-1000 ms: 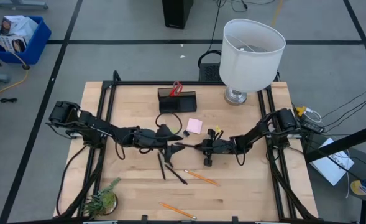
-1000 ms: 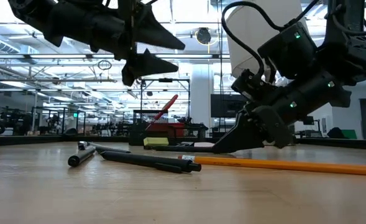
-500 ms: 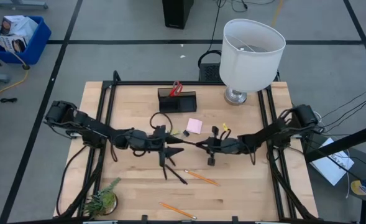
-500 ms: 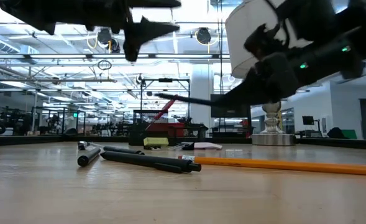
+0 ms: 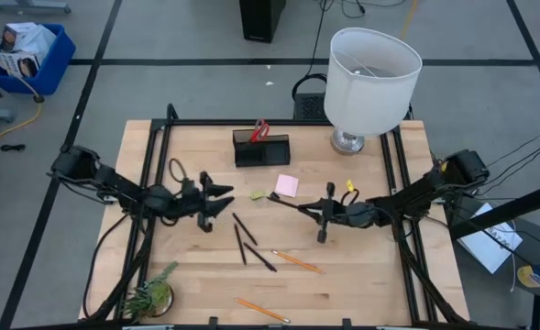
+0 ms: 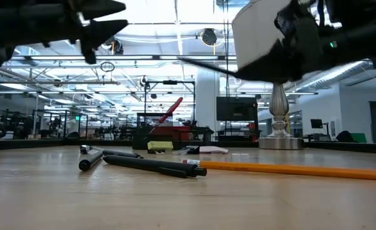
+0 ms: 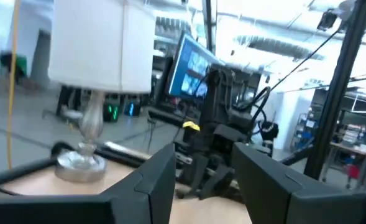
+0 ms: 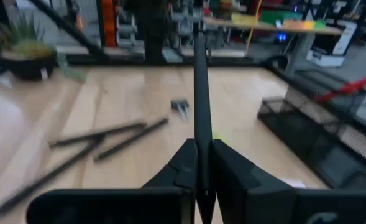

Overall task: Pick and place office supplies into organizer
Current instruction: Put the black pen into the black desk organizer

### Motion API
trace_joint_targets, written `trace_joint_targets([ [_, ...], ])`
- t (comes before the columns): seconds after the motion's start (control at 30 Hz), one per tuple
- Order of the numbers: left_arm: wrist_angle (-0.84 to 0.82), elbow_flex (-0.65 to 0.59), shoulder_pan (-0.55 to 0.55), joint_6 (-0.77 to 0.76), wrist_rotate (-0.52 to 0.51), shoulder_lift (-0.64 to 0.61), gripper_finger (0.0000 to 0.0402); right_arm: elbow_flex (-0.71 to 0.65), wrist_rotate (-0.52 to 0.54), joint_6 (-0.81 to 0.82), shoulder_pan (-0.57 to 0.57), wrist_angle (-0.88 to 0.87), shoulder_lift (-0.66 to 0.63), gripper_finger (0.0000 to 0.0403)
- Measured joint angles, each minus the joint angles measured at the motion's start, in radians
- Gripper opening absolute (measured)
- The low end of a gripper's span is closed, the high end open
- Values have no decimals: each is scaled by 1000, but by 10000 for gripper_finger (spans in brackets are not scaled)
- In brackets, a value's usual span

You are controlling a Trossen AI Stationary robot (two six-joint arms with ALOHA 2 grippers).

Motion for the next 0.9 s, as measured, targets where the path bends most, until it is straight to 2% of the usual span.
trace_joint_targets([
  [0.1, 54, 3, 9, 6, 9, 19, 166, -3, -6, -21, -14, 75, 0, 23],
  [0.3, -84, 67, 33, -42, 22, 35, 166, -1, -83, -30, -54, 196, 0, 26],
  [0.47, -110, 113, 54, -35, 34, 34, 166, 31, -157, -31, -90, 199, 0, 23],
  [0.9, -127, 137, 118, -102, 79, 34, 166, 94, -161, -96, -96, 171, 0, 23],
])
